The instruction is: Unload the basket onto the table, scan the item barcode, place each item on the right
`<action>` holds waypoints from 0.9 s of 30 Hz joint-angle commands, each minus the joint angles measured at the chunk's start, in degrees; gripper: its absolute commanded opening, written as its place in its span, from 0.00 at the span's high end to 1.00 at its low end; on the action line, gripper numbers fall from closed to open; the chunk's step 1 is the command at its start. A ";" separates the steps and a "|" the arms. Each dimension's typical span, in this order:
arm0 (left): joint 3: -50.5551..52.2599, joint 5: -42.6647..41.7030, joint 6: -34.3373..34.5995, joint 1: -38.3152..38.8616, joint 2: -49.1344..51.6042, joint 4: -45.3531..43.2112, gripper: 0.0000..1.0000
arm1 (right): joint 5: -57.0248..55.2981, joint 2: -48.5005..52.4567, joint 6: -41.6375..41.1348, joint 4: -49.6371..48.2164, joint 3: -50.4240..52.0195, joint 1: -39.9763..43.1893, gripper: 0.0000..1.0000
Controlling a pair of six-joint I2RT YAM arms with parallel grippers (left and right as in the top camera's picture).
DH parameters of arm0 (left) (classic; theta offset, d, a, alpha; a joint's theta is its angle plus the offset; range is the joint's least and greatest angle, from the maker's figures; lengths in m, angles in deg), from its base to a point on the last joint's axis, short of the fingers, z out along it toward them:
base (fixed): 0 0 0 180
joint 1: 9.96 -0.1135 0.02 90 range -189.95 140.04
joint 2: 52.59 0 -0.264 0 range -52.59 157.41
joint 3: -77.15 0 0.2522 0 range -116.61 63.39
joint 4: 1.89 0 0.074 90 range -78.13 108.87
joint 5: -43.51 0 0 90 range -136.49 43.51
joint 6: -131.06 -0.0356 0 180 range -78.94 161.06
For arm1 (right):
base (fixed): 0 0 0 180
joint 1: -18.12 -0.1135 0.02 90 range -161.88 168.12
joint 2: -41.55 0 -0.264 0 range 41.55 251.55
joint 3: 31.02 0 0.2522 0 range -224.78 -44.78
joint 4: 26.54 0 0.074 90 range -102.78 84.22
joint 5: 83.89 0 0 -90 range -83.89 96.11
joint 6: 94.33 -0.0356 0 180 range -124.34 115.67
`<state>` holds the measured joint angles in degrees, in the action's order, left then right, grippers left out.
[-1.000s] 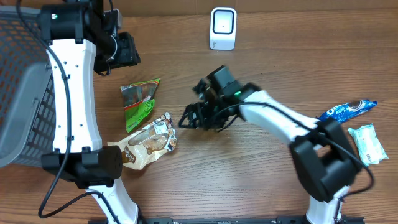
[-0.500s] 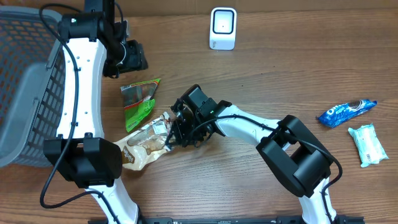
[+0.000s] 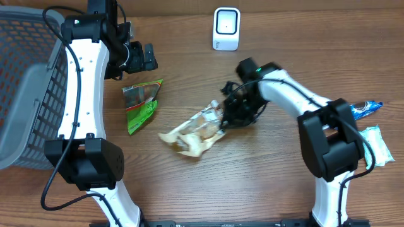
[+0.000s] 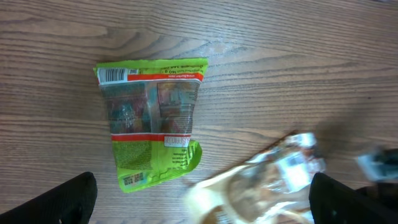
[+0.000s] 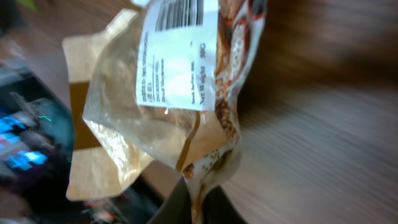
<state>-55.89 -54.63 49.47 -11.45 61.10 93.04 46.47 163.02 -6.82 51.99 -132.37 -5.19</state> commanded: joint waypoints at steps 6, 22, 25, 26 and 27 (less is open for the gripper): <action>0.22 -0.72 -0.48 0.44 0.39 -0.04 0.00 | -28.55 -0.94 20.22 -0.07 -3.23 8.07 0.44; 0.22 -0.68 -0.50 0.42 0.39 -0.07 0.00 | -9.86 -1.01 12.72 22.34 -28.55 14.08 0.08; 0.22 -0.66 -0.50 0.42 0.39 -0.07 0.00 | -9.86 -1.01 12.74 20.22 -24.24 13.66 0.07; 0.22 -0.68 -0.50 0.42 0.39 -0.07 0.00 | -9.79 -1.01 12.72 19.26 -22.38 13.53 0.07; 0.22 -0.68 -0.50 0.42 0.39 -0.04 0.00 | -9.73 -1.01 12.68 18.32 -20.52 13.29 0.07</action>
<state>-55.87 -54.66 49.47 -11.45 61.10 93.04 35.24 162.52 6.19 71.88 -157.73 8.91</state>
